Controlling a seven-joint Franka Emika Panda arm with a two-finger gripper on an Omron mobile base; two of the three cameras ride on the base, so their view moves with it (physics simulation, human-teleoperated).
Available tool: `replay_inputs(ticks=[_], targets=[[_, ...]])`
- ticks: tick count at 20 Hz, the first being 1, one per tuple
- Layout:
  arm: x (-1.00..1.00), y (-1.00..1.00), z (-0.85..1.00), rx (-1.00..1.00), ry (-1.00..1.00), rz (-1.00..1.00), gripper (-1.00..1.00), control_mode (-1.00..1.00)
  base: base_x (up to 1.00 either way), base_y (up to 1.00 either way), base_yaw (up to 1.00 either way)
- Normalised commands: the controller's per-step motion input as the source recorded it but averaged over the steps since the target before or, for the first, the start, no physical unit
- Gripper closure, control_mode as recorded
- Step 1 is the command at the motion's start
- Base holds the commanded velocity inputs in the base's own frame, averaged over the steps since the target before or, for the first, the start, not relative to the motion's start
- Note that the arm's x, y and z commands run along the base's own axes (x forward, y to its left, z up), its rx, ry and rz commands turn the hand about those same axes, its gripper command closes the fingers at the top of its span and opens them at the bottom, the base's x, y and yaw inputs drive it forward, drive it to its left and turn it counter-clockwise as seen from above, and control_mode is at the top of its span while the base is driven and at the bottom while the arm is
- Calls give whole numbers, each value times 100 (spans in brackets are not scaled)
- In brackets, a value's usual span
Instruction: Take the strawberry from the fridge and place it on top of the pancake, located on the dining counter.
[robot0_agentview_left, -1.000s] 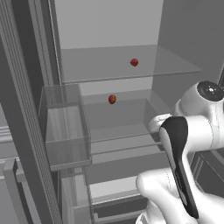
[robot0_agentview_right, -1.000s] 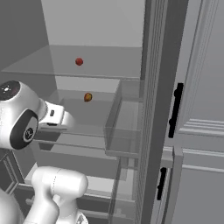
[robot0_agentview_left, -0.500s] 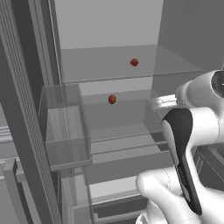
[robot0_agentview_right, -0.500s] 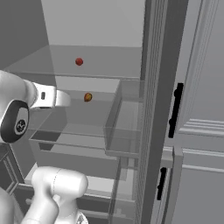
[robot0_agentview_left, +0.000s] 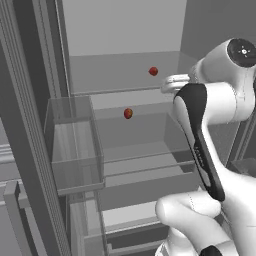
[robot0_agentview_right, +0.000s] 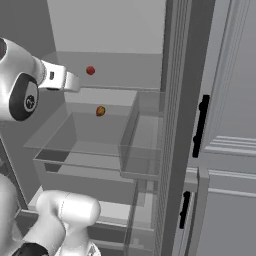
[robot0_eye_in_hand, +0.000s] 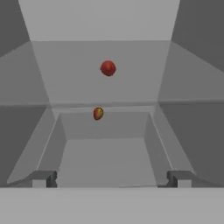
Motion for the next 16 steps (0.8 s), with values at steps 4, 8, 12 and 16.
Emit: replay_inputs(ticks=[4, 8, 12, 16], targets=[[100, 2, 2, 8, 1, 0, -100, -100, 0, 0, 0], [100, 0, -6, 0, 0, 0, -100, -100, 0, 0, 0], [99, 0, -8, 0, 6, -2, -100, -100, 0, 0, 0], [83, 2, -10, -2, 4, -5, -100, -100, 0, 0, 0]])
